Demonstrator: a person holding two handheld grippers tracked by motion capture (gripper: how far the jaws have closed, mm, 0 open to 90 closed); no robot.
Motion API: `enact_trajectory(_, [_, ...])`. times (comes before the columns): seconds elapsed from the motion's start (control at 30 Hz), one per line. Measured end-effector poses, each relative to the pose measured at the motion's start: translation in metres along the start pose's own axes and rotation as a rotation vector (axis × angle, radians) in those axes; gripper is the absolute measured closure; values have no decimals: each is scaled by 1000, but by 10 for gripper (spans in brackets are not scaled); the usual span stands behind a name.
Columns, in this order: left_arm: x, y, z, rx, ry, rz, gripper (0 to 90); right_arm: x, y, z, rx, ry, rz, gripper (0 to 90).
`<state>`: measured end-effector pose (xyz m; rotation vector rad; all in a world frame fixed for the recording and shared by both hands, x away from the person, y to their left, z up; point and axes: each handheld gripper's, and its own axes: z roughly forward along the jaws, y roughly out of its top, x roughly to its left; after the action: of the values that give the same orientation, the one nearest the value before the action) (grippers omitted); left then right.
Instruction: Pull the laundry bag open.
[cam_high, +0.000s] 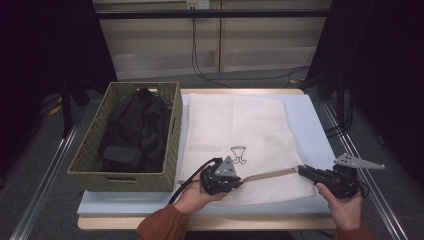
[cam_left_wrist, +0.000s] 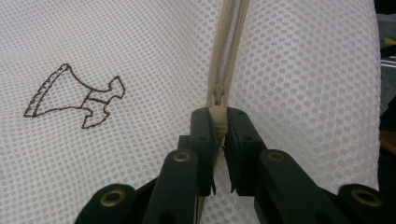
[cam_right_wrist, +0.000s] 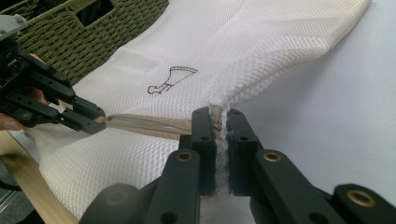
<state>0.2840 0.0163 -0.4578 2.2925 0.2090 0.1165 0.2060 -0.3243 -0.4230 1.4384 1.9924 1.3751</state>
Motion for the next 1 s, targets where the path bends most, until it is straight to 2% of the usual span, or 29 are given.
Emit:
enact_trajectory(0.03, [0, -1, 0, -13, -2, -9, 821, 0, 0, 0, -1, 2, 2, 846])
enact_trajectory(0.07, [0, -2, 0, 1, -4, -2, 821, 0, 0, -1, -3, 3, 0, 846])
enact_trajectory(0.37, [-1, -6, -9, 17, 7, 0, 821, 1, -2, -3, -3, 7, 0, 846])
enact_trajectory(0.4, [-1, -7, -10, 4, 8, -13, 821, 1, -2, -3, -5, 6, -1, 846])
enact_trajectory(0.5, [0, -9, -11, -4, 11, -12, 821, 0, -3, -4, -6, 4, 1, 846])
enact_trajectory(0.57, [0, -10, -13, 18, 13, -15, 822, 0, -3, -4, -6, 4, -1, 846])
enact_trajectory(0.63, [0, -11, -13, 4, 9, -9, 821, 0, -4, -5, -10, 2, -3, 846])
enact_trajectory(0.67, [0, -11, -14, 19, 13, -7, 822, 0, -4, -5, -10, 2, -2, 846])
enact_trajectory(0.73, [-1, -13, -15, 3, 10, -12, 821, 0, -4, -6, -10, 3, 2, 845])
enact_trajectory(0.83, [-1, -13, -18, 16, 14, -5, 822, 0, -5, -8, -13, 0, -1, 845])
enact_trajectory(1.0, [-2, -14, -18, 6, 11, -9, 822, -2, -8, -10, -13, -1, 8, 846])
